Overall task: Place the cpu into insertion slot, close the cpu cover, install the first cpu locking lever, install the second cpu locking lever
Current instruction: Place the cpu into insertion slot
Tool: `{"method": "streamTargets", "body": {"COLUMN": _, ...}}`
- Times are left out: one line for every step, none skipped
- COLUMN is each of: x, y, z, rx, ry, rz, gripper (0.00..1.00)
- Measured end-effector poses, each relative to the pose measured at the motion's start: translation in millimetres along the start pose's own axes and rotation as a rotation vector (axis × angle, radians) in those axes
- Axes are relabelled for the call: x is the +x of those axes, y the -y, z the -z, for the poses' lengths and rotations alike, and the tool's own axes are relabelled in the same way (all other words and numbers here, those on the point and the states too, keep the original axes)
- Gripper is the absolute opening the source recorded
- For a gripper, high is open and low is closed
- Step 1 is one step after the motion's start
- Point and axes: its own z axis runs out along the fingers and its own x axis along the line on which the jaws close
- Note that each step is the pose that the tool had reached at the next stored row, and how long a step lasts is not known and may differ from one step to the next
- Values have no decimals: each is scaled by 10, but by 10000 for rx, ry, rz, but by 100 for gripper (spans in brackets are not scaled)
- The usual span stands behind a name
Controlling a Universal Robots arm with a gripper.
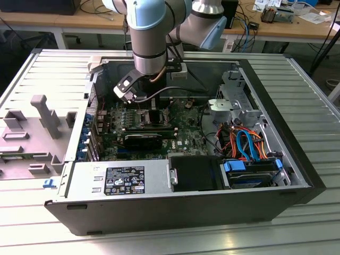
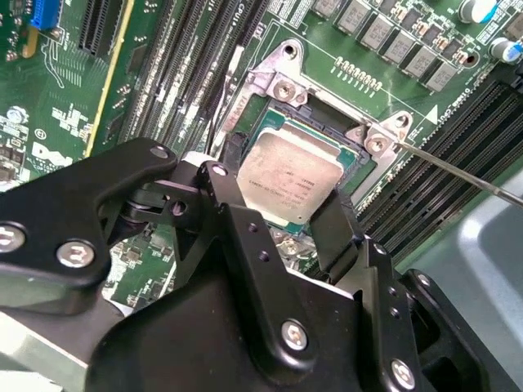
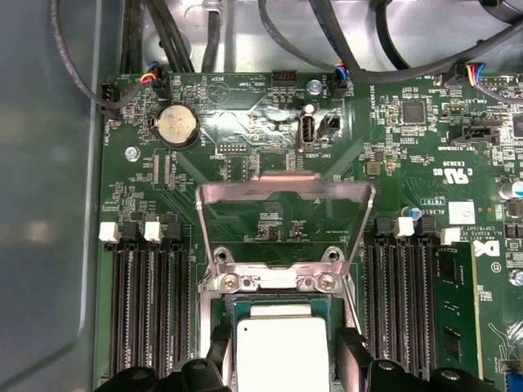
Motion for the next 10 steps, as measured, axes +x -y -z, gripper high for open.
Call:
{"method": "streamTargets", "body": {"x": -1, "y": -1, "z": 0, "rx": 4, "ry": -3, "rz": -44, "gripper": 61}}
{"method": "streamTargets", "body": {"x": -2, "y": -3, "z": 0, "rx": 4, "ry": -5, "rz": -80, "gripper": 61}}
{"method": "streamTargets", "body": {"x": -2, "y": -6, "z": 0, "rx": 5, "ry": -4, "rz": -102, "gripper": 61}}
{"method": "streamTargets", "body": {"x": -2, "y": -6, "z": 0, "rx": 5, "ry": -3, "rz": -103, "gripper": 61}}
{"method": "streamTargets", "body": {"x": 3, "y": -7, "z": -1, "rx": 4, "ry": -3, "rz": -101, "gripper": 61}}
{"method": "streamTargets", "body": {"x": 8, "y": -7, "z": 0, "rx": 4, "ry": -2, "rz": -100, "gripper": 61}}
{"method": "streamTargets", "body": {"x": 8, "y": -7, "z": 0, "rx": 5, "ry": -3, "rz": -99, "gripper": 61}}
{"method": "streamTargets", "body": {"x": 9, "y": -8, "z": 0, "rx": 5, "ry": -9, "rz": -102, "gripper": 61}}
{"method": "streamTargets", "body": {"x": 10, "y": -8, "z": 0, "rx": 5, "ry": -22, "rz": -105, "gripper": 61}}
{"method": "streamTargets", "body": {"x": 11, "y": -8, "z": -1, "rx": 4, "ry": -38, "rz": -107, "gripper": 61}}
